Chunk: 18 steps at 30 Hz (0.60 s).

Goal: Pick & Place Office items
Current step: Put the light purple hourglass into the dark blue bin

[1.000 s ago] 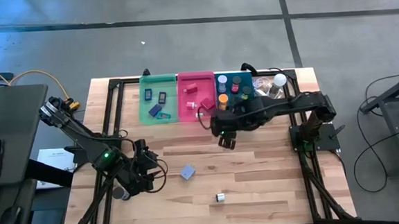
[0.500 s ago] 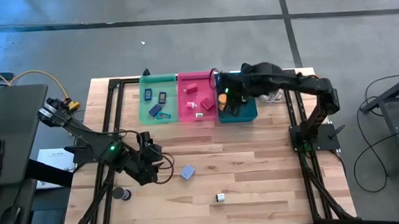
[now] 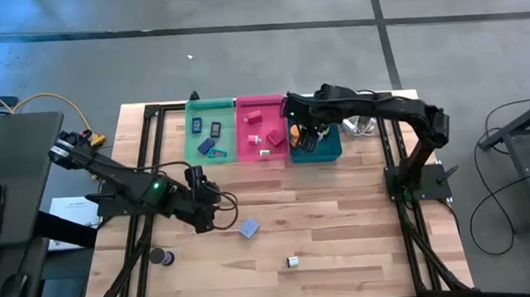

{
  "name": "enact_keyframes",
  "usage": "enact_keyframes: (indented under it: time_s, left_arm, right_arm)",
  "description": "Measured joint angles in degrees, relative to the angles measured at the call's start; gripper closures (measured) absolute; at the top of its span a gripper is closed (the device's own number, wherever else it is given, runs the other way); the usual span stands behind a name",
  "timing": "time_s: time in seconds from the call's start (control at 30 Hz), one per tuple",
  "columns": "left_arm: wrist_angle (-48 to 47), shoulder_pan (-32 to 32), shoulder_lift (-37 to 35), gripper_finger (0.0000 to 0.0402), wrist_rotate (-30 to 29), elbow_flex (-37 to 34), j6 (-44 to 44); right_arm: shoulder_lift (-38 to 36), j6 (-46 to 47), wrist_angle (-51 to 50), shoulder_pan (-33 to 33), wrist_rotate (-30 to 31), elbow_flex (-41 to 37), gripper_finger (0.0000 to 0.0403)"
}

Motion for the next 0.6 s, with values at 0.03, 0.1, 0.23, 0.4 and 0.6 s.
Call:
enact_keyframes:
  time_s: [0.03,0.1,0.23,0.4,0.6]
  left_arm:
    - [0.0,0.34,0.0,0.0121,0.0,0.0,0.08]
    - [0.0,0.95,0.0,0.0121,0.02,0.0,0.71]
    - [0.04,1.91,0.0,0.0121,1.0,0.0,2.53]
    - [0.07,3.55,0.0,0.0121,1.2,0.0,2.67]
    - [0.09,5.78,0.0,0.0121,1.22,0.0,3.58]
  right_arm:
    - [-0.01,-0.26,1.76,-0.41,-0.39,-1.83,0.0221]
    - [-0.02,-0.34,4.79,-1.36,-0.59,-5.18,0.021]
    - [0.0,-1.1,9.73,-3.17,-1.08,-10.3,0.0216]
    - [0.0,-3.15,16.68,-4.94,-5.47,-14.87,0.0223]
    - [0.0,-4.09,20.03,-6.68,-6.12,-18.84,0.0202]
